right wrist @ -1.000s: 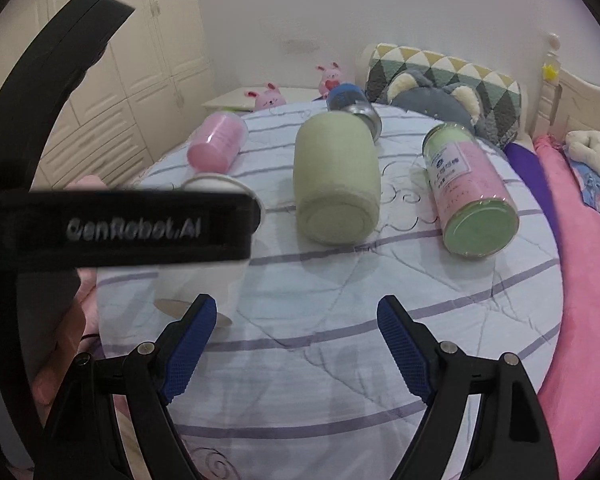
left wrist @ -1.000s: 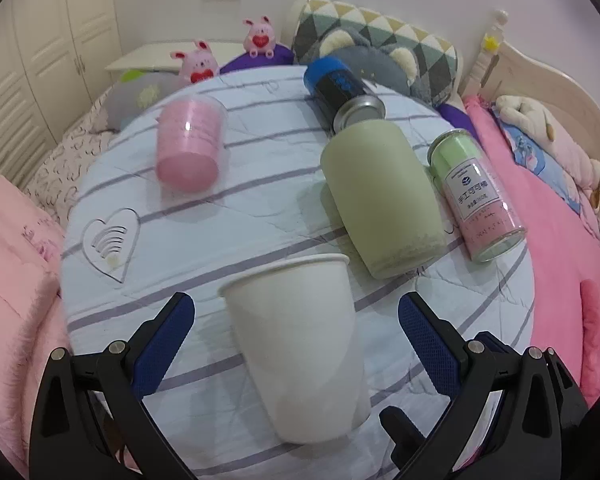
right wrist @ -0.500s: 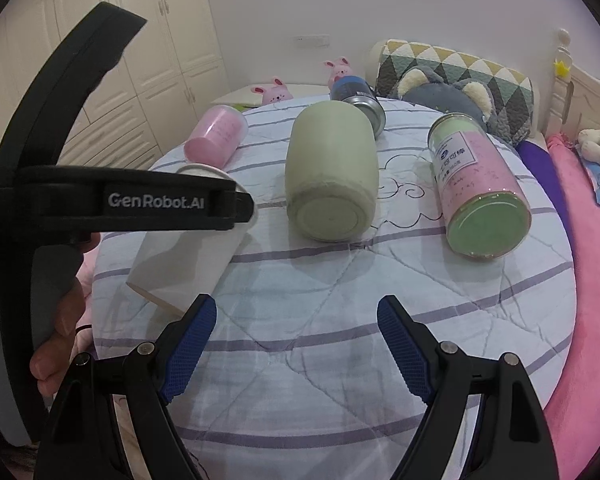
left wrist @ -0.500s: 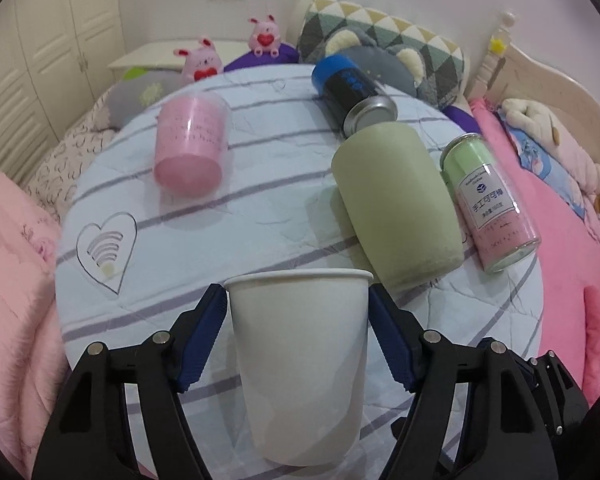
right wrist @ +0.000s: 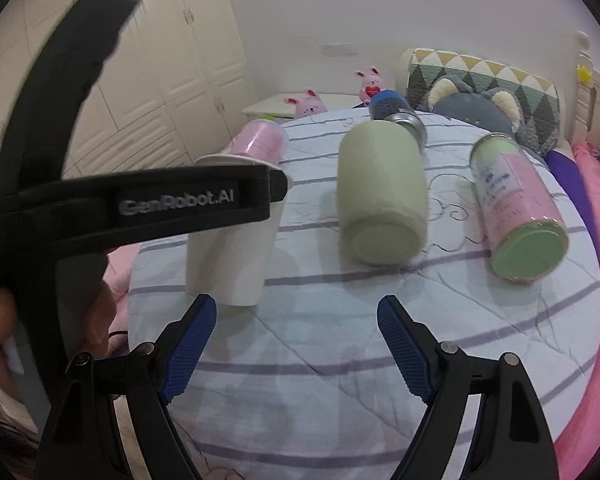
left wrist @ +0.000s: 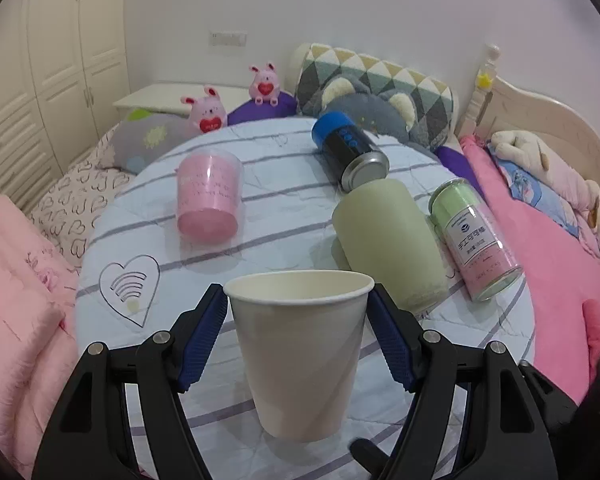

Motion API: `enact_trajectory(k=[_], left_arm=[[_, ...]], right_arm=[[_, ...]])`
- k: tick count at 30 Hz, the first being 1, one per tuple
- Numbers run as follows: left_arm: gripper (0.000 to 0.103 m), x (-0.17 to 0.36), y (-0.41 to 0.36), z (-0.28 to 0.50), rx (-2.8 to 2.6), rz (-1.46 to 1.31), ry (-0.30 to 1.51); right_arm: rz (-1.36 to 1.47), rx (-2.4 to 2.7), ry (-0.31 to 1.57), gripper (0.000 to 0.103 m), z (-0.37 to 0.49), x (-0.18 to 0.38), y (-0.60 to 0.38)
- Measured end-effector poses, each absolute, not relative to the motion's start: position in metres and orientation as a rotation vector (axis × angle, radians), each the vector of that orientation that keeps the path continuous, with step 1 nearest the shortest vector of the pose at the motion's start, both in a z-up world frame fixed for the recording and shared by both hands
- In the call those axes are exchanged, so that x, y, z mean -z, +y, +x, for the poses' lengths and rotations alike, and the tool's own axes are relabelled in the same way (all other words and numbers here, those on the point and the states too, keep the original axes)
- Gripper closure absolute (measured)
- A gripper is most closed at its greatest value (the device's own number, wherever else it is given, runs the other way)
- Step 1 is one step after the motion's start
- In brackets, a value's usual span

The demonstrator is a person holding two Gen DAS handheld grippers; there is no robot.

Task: Flip cup upright
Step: 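Lift the white paper cup and rotate it rim-up with the right gripper, then set the cup down upright and open the right gripper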

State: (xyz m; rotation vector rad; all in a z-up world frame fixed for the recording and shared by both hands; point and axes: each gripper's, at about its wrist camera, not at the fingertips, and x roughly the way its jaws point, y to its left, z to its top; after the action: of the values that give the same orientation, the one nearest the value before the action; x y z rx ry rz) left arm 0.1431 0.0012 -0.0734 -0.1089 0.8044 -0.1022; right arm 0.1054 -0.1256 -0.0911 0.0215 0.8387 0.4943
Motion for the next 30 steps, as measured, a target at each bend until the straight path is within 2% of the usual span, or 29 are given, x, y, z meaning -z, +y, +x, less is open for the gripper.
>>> enact_trajectory(k=[17,19,21,22,30], left_arm=[[0.029,0.084,0.000,0.128,0.151,-0.095,0.819],[0.026,0.085,-0.001,0.127,0.158,-0.097,0.833],[0.014,0.086,-0.001,0.127,0.151,-0.095,0.856],[0.011,0.087,0.001,0.127,0.152,-0.105,0.864],[0.000,0.076,0.009,0.113,0.162,-0.119,0.859]], right_arm=[[-0.002,-0.415,0.911,0.019,0.125,0.120,-0.115],[-0.012,-0.409,0.908,0.019,0.123,0.119,-0.113],[-0.010,-0.405,0.909,0.019,0.120,0.118,-0.113],[-0.004,-0.405,0.909,0.019,0.118,0.117,-0.114],[-0.011,-0.365,0.889,0.019,0.108,0.103,-0.116]])
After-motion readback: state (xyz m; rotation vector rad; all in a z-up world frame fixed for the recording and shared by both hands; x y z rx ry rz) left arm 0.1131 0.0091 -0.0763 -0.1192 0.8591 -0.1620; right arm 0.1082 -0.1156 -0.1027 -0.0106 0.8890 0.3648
